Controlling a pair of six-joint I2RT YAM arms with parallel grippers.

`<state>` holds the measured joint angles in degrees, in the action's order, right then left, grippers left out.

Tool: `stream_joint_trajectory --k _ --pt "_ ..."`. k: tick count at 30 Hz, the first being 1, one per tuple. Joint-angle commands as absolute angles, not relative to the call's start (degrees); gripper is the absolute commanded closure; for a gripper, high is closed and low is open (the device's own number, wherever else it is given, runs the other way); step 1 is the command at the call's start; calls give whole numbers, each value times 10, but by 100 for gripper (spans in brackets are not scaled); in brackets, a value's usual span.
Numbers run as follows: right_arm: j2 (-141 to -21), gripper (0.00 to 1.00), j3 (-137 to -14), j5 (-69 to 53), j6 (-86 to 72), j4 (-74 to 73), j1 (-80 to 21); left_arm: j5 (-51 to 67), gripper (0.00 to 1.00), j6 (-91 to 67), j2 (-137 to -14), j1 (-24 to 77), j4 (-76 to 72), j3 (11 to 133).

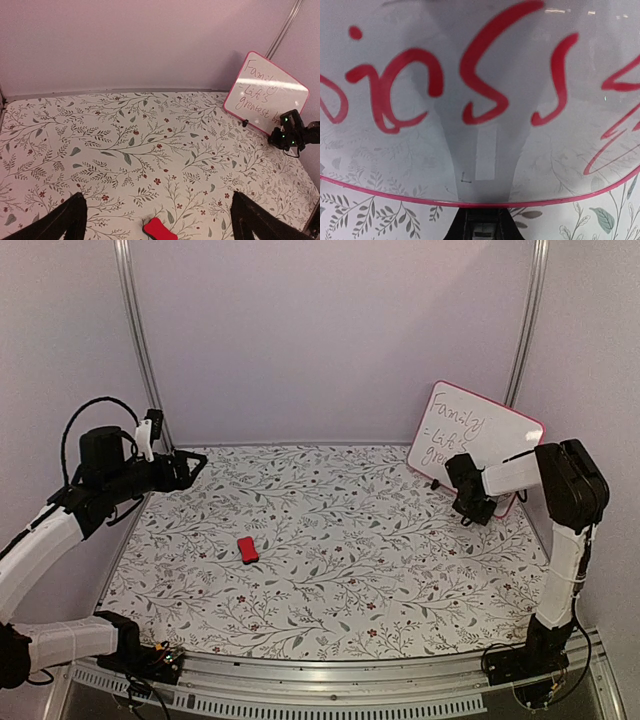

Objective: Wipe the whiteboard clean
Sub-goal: Move the whiteboard to the center of the board.

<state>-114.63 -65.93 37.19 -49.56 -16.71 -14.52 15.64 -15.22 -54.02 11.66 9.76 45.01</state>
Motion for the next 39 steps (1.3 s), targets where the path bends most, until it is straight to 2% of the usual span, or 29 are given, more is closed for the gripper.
stream_joint_trajectory --k 1,7,17,25,35,36,39 --pt "-1103 100 -642 382 -508 -156 -194 146 0 -153 -544 112 97 449" --pt "-1089 100 -625 381 -523 -167 -257 121 0 -186 -550 119 120 456" --pt "-1062 100 -616 415 -618 -241 -367 -45 0 -347 -487 192 159 417" --pt "-1066 100 -627 425 -688 -279 -432 -137 0 -428 -478 276 132 343" --pt "-1085 100 -640 412 -723 -296 -482 -254 0 -490 -529 408 122 329" --pt "-1085 97 -641 411 -725 -295 -486 -258 0 -493 -545 419 119 331" --pt "-1089 81 -645 407 -726 -297 -498 -275 0 -497 -578 440 117 343"
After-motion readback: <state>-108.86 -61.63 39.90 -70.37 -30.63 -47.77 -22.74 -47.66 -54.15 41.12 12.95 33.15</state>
